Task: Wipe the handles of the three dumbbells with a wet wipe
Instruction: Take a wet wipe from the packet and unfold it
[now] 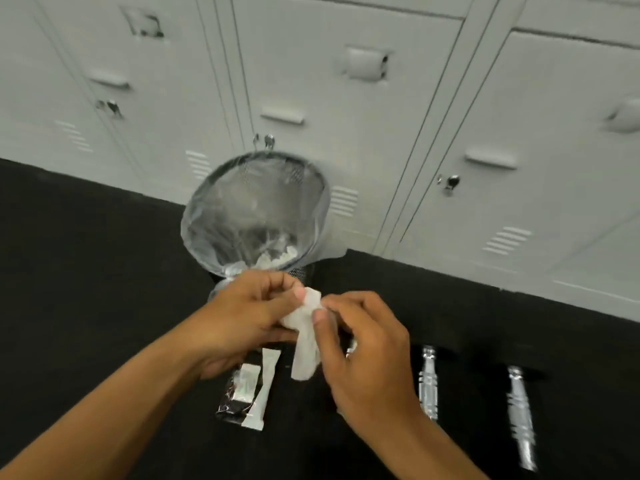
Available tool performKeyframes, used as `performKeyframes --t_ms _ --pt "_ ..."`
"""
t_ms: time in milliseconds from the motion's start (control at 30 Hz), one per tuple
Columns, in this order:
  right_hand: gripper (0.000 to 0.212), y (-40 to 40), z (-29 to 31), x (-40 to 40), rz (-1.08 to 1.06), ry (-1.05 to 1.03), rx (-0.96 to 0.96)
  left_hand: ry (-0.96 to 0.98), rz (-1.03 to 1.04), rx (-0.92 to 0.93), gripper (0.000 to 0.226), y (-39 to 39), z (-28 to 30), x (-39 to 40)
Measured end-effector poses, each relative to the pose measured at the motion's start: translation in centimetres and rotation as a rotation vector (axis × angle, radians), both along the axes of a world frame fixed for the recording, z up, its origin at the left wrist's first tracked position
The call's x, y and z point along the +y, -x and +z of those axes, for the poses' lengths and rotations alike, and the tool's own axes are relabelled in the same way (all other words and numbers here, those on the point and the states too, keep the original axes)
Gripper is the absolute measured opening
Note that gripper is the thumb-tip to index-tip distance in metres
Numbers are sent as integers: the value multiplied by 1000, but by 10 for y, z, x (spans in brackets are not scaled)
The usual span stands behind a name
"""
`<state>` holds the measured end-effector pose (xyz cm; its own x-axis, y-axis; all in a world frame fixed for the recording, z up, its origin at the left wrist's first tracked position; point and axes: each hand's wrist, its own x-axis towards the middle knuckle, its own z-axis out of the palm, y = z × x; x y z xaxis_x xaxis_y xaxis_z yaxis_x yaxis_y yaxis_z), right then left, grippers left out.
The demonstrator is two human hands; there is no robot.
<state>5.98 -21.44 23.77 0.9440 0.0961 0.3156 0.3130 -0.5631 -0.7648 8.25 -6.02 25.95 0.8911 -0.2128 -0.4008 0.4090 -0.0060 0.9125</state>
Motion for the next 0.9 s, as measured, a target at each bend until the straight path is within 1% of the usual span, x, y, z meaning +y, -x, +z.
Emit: performKeyframes --t_ms 67,133,233,300,333,400,433,467,533,567,667,733,767,833,900 --pt "11 -8 37 -19 -39 -57 9 -87 9 -125 24 -7 35 -14" --pt "12 -10 73 -36 -48 -146 77 -145 34 -249 20 -8 69 -30" --pt "14 -3 112 -61 -97 -268 202 -130 114 -362 17 -5 113 -63" --pt "16 6 131 -75 -143 -397 270 -104 173 -416 17 0 134 -89" --pt "23 12 140 -83 -158 -468 297 -85 205 -433 16 5 142 -101" --pt "45 22 156 -95 -151 -564 327 -23 266 -448 15 16 149 -122" --pt "51 27 163 -100 -138 -554 325 8 287 -452 14 22 151 -130" --pt "50 31 169 -104 -131 -505 307 27 300 -454 13 27 152 -136" --pt "37 31 175 -114 -164 -405 264 44 290 -459 10 31 153 -145" --pt "34 30 175 -119 -187 -396 258 61 270 -454 11 31 153 -149" --pt "33 26 177 -137 -233 -441 270 166 218 -394 23 29 153 -159" --pt "26 23 179 -148 -265 -418 234 228 182 -338 27 28 154 -166" --pt "19 21 179 -152 -276 -410 210 245 169 -320 28 27 155 -169" --pt "6 16 180 -159 -278 -380 183 251 148 -304 27 23 159 -172" --pt "9 14 181 -164 -286 -334 152 203 125 -305 26 20 162 -173"
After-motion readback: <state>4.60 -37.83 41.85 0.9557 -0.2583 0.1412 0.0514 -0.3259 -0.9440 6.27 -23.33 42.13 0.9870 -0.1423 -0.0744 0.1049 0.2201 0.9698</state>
